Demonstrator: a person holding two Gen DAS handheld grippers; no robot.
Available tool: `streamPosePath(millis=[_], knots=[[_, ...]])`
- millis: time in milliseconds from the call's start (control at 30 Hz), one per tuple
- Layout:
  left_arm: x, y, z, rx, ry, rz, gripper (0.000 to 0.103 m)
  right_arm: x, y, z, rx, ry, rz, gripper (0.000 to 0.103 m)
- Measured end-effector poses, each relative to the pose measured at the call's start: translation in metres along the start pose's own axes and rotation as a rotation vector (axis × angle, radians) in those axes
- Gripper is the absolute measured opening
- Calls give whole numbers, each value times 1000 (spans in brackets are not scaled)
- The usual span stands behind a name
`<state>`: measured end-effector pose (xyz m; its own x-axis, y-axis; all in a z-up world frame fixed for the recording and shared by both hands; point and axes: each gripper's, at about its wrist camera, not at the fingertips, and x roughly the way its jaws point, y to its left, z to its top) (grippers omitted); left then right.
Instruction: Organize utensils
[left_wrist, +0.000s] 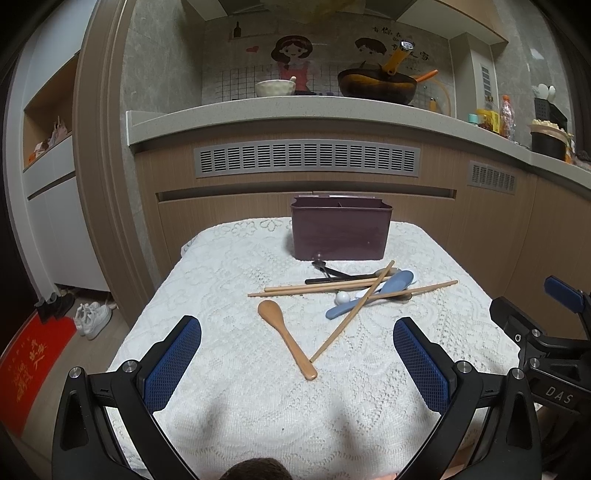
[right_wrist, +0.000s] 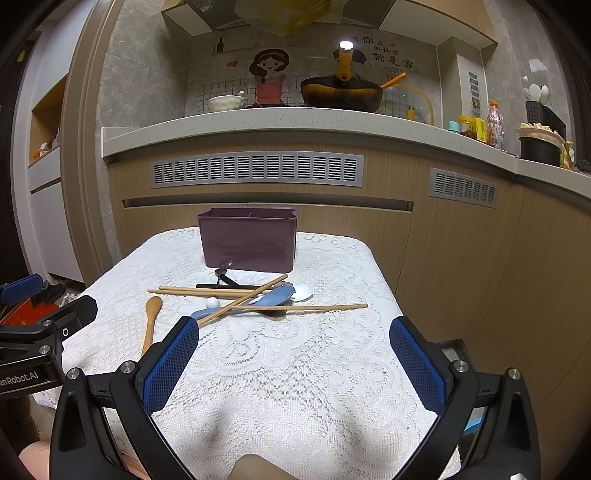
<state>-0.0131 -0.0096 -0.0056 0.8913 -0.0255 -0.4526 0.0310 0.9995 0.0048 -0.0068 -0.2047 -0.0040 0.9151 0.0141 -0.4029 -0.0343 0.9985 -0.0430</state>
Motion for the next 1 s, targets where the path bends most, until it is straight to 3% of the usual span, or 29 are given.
streamPosePath(millis=[367,600,800,867,933,1000], knots=[[54,32,22,-44,126,-70,103,25,-2,14,-19,20,6,103],[91,42,26,-6,188,-80,103,83,0,31,-31,139,77,103],[137,62,19,-80,331,-75,102,125,6,36,-60,187,83,102],[149,66,14,-114,369,-95,96,133,7,39,-69,185,83,103],[158,65,12,-120,396,-83,71,141,7,40,-78,185,85,103],[170,62,12,-103,420,-54,65,150,9,39,-81,194,102,103]])
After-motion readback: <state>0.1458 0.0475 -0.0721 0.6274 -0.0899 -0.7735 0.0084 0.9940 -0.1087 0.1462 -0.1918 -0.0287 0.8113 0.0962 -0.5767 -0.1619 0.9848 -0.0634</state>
